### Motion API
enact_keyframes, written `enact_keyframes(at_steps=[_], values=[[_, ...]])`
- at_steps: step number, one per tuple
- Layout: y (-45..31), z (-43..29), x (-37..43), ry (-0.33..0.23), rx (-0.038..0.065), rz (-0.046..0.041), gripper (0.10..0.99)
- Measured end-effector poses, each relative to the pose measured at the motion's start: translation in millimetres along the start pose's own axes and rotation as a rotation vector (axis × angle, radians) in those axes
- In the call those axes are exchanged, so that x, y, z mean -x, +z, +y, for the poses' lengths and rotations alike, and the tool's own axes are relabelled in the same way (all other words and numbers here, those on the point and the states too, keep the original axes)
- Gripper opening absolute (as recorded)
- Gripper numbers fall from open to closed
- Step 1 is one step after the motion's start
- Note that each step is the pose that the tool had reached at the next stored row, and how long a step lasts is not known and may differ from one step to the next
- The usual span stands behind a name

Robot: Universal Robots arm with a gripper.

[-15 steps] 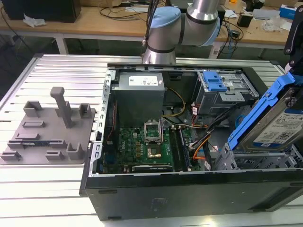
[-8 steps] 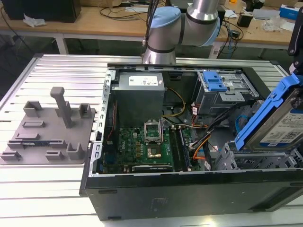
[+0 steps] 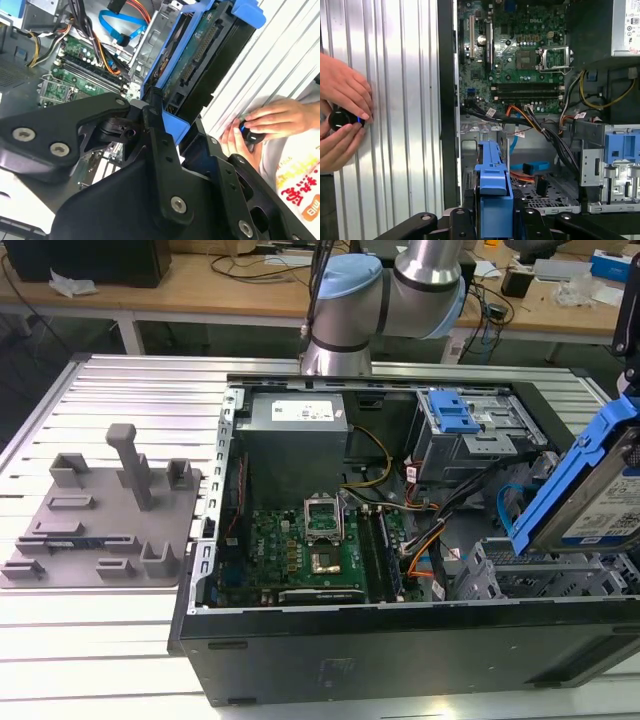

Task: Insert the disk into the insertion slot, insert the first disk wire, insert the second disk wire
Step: 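Insert the disk into the insertion slot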

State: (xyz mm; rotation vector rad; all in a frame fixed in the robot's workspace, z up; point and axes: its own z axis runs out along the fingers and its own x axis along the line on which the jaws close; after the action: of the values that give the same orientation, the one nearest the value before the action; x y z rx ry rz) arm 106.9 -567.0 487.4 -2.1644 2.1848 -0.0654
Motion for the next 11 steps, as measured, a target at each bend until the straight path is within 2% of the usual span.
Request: enact_keyframes(at_steps=[2,3,4,11], values=[[0.0,0.2,-0.3,0.001,0.000,-0.0100,0.369],[-0.1,0.4,-0.8,0.002,0.000,-0.0181,0.369],[0.0,0.6,-1.4,0.003,0.000,-0.0212,0.369],[0.0,0.5,-1.5,0.005,0.002,-0.0211,0.369]])
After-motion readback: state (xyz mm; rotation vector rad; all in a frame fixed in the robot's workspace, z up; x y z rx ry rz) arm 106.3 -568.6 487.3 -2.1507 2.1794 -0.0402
